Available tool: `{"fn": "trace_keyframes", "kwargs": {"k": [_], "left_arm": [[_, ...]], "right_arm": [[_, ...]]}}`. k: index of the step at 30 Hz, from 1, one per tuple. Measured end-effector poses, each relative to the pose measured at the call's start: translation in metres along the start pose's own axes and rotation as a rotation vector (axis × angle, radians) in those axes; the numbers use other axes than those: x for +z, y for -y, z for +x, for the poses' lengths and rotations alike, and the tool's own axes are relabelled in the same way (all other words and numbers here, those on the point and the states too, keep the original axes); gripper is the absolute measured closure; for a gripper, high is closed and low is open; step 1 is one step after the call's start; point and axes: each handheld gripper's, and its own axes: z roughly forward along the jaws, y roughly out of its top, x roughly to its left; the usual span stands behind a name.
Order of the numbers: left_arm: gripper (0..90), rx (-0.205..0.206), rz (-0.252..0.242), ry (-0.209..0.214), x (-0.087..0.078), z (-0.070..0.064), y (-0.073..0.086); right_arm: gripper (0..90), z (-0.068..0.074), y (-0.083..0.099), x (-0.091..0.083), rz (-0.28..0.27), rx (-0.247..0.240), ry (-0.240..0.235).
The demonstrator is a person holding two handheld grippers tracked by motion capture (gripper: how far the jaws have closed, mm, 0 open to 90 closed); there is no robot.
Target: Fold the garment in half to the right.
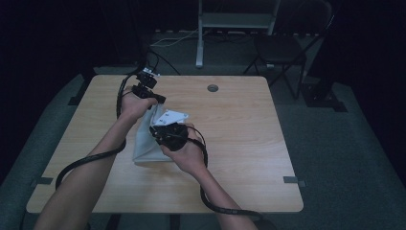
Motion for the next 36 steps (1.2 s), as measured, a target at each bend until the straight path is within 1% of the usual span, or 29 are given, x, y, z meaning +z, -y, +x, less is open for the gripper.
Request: {"fn": "trace_keyframes", "kwargs": {"k": [13,23,31,32,36], "left_arm": [[85.6,0.000,0.004,0.004,0.005,-0.004,0.000],[85.6,0.005,0.012,0.006,0.009,-0.007,0.001],[85.7,0.013,0.019,0.004,0.012,-0.008,0.002],[85.7,0.009,0.018,0.006,0.012,-0.009,0.002],[85.6,0.011,0.018,0.010,0.013,-0.009,0.001]], "right_arm": [[82.1,-0.001,0.003,-0.001,-0.001,0.003,-0.001],[82.1,-0.001,0.007,0.000,0.005,0.017,-0.002],[82.1,-0.001,0.009,0.000,0.004,0.013,-0.004],[82.1,-0.001,0.009,0.000,0.003,0.013,-0.004],[82.1,-0.001,0.009,0.000,0.000,0.015,-0.004]]}}
